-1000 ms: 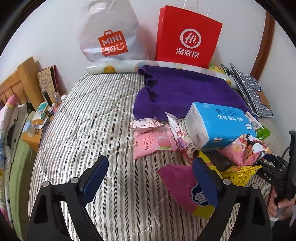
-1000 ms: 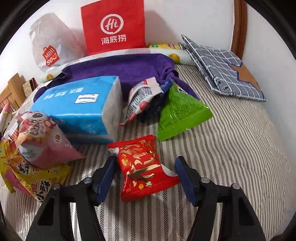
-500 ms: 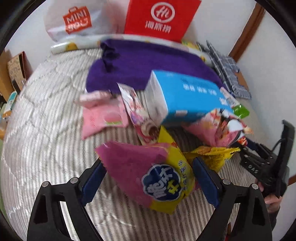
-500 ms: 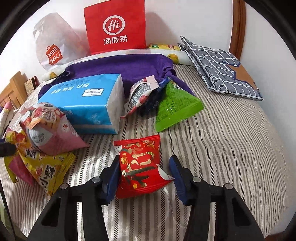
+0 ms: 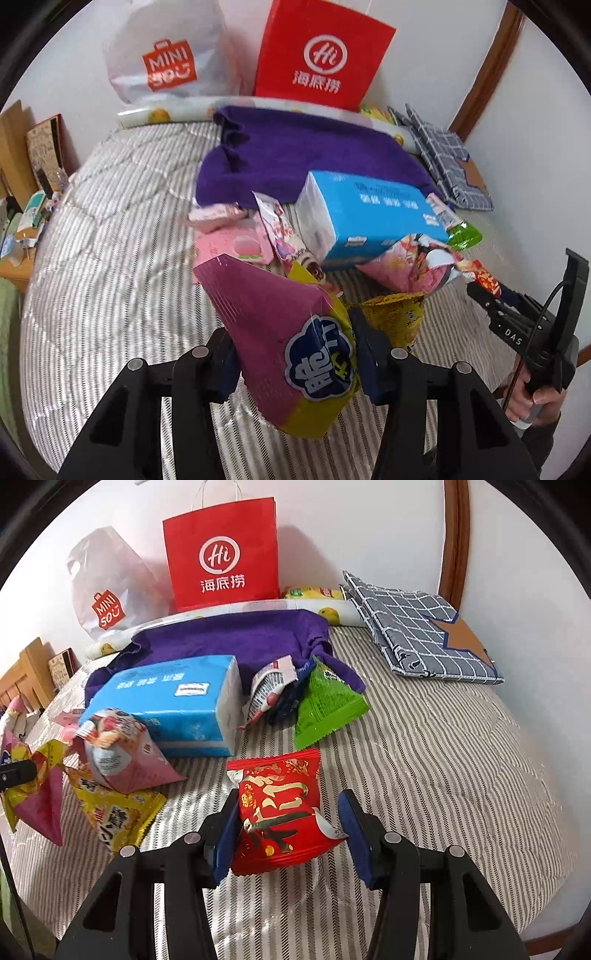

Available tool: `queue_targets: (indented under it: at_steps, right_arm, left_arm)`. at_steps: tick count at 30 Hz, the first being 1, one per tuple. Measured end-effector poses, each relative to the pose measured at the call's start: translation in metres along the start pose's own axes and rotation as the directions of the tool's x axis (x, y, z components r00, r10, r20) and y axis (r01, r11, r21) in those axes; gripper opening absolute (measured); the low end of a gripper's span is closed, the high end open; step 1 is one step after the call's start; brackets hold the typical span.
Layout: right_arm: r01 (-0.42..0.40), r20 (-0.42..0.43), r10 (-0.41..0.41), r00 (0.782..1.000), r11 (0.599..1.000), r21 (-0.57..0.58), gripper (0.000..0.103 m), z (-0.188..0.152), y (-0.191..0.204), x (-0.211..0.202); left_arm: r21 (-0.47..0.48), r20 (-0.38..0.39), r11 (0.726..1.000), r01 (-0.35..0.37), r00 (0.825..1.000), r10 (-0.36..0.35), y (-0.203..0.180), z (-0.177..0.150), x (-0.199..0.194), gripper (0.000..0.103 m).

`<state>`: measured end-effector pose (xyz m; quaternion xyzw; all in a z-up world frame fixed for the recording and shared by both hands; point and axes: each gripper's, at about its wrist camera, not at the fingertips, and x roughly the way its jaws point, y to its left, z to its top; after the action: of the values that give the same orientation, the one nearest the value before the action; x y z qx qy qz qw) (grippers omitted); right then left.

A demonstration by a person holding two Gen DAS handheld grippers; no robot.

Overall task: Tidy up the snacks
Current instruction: 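Carry the red packet and chip bag onto the purple towel and release both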

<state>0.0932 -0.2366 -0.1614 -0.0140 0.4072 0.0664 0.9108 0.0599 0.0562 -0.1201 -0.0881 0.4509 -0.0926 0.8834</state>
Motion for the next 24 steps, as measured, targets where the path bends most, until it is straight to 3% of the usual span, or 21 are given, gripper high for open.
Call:
queue_targets:
  at_steps: [12,18,24]
  right_arm:
    - [-0.04,0.08,0.041,0.996,0.999,-0.018,0.05,0.027,0.011,-0.037]
    - [-0.064,0.118,0.069,0.991,0.997,-0.044,0.05,0.05,0.019,-0.043]
    - [-0.087,0.136,0.095,0.986,0.994,-0.065,0.05,0.078,0.027,-0.037]
  left_arm:
    - [0.022,0.073,0.998,0.061,0.995,-0.063,-0.018,0.022,-0.022,0.051]
    - [0.032,0.1,0.992,0.125,0.987,-0.128,-0.031,0.043,-0.024,0.051]
    - [0.053,0.105,0.992,0.118,0.987,-0.123,-0.042,0.072,-0.014,0.051]
